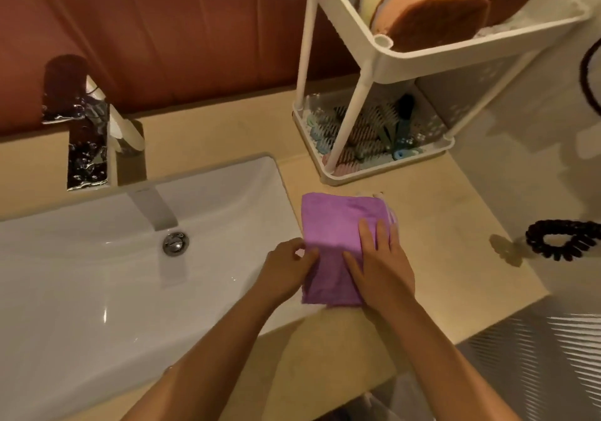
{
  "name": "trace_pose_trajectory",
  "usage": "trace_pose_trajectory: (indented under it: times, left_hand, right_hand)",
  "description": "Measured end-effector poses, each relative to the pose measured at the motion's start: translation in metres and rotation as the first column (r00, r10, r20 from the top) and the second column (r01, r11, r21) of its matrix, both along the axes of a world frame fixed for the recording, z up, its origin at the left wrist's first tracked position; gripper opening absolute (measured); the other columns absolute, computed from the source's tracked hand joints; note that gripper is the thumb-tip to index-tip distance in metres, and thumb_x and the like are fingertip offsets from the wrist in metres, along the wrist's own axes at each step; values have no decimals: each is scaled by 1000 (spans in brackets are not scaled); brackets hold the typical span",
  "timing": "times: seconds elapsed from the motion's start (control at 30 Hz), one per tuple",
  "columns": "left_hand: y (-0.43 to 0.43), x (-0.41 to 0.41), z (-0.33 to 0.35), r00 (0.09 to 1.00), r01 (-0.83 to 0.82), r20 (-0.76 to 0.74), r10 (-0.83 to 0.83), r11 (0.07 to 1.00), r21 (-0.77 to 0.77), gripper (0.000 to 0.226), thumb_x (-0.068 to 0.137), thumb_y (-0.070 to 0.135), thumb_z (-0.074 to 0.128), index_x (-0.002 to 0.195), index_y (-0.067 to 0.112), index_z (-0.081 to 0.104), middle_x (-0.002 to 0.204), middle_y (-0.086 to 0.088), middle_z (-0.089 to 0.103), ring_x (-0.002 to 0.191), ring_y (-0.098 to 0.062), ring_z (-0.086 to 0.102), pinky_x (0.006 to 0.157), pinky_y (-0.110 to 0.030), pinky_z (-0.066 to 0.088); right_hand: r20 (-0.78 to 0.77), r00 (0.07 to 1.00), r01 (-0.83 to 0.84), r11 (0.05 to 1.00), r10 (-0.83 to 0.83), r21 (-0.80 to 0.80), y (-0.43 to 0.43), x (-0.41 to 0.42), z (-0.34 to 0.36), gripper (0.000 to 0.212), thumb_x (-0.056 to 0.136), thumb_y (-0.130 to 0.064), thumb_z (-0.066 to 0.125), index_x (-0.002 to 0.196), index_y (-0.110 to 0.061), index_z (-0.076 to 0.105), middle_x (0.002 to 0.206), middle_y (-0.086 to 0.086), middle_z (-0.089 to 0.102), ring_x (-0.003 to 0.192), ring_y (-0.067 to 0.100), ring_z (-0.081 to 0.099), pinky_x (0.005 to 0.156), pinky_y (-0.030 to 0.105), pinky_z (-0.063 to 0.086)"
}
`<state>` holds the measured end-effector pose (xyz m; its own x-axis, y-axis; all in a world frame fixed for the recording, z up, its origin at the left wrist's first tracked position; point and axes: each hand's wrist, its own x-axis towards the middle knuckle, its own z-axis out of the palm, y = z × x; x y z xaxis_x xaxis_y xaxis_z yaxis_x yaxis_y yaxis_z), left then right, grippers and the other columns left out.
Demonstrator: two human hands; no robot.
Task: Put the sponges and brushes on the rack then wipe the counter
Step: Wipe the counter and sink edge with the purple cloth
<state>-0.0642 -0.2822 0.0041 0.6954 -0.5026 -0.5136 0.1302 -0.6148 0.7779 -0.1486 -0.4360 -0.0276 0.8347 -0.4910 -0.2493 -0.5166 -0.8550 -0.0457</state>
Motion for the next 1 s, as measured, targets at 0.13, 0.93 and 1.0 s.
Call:
trace_pose_trajectory:
  times: [0.13,0.93,1.0]
  left_hand:
    - [-31,-17,-1,872,151,408,-270,942,299,37,87,42,54,114,17,58,115,-6,59,105,-25,56,88,-37,47]
    - [-22,-19,-33,561,145,657,-503,841,521,33,77,30,61,101,8,56,127,-19,54,119,-35,53,104,-44,27]
    - [-12,-29,-31,627,148,608,-486,841,520,50,80,43,51,110,5,58,140,-21,46,131,-35,44,108,-39,18]
  right_hand:
    - [-20,989,148,985,-147,85,-42,-18,7,66,94,-50,32,149,-18,13,158,12,11,145,37,3,109,44,31]
    - [278,957,-85,996,87,-16,-14,42,-21,59,81,-50,39,132,-24,53,139,19,49,132,41,40,106,55,34]
    - [290,942,-171,985,168,-16,-3,35,-20,59,80,-49,39,131,-25,54,138,17,51,132,40,41,105,55,34]
